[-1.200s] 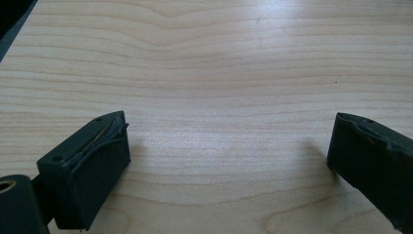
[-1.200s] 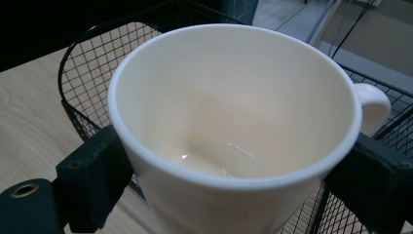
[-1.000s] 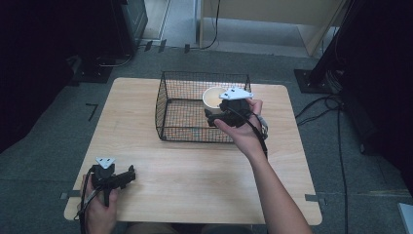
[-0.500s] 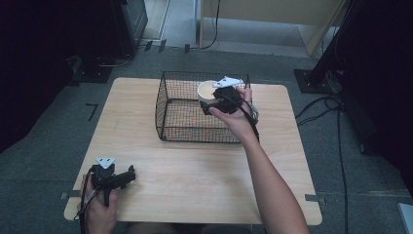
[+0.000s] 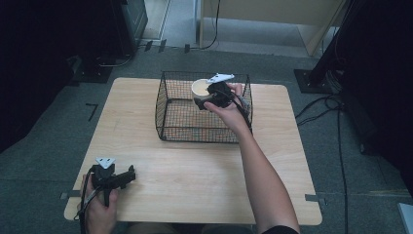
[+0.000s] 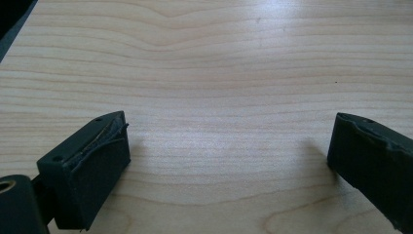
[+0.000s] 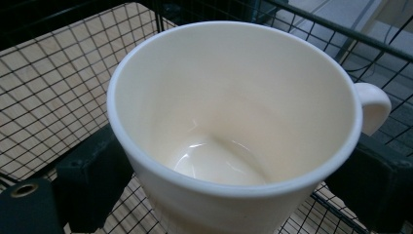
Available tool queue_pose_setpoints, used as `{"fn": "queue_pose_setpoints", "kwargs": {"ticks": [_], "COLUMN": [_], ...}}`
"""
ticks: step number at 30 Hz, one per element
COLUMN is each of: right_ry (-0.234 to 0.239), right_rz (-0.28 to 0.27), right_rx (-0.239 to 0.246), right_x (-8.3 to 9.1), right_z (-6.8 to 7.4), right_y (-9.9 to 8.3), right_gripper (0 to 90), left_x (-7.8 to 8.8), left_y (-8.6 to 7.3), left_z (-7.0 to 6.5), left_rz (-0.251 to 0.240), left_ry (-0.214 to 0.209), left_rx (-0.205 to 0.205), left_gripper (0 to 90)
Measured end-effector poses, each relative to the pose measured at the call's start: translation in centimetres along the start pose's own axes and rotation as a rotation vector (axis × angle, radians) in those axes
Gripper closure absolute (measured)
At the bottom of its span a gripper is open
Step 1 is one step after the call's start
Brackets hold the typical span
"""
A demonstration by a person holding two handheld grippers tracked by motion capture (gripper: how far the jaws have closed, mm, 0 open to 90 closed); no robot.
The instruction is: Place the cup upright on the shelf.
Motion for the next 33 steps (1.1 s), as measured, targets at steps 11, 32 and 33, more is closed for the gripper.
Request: {"fn": "queue_pose_setpoints", "kwargs": {"ticks": [11, 32, 33], "right_ry": [-0.015, 0.002, 0.006], "right_rz": [0.066, 0.222, 0.229], "right_rx": [-0.004, 0.016, 0.017], "right_x": [-2.5, -4.4, -4.4], "right_z": [-1.7, -2.5, -2.5], "right_y": [-1.4, -4.4, -4.6], "right_gripper": [8.4, 8.4, 8.4], "left_x": [0.0, 0.0, 0.0], "left_y": [0.0, 0.0, 0.0], "left_z": [0.0, 0.0, 0.0], "left_rz": [0.001, -0.001, -0.001], "left_ry": [0.000, -0.002, -0.002], "left_rx": [0.000, 0.001, 0.001], "left_gripper": [1.9, 1.9, 1.9]}}
Point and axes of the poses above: each handheld gripper's, and its own axes: x roughly backward along the jaws, y roughly out of its top, z roughly to its left, the point moved 10 cm from there along -x, roughly forward along the jaws, and after that the axes turned 15 degrees about -x, right-handed, at the moved point
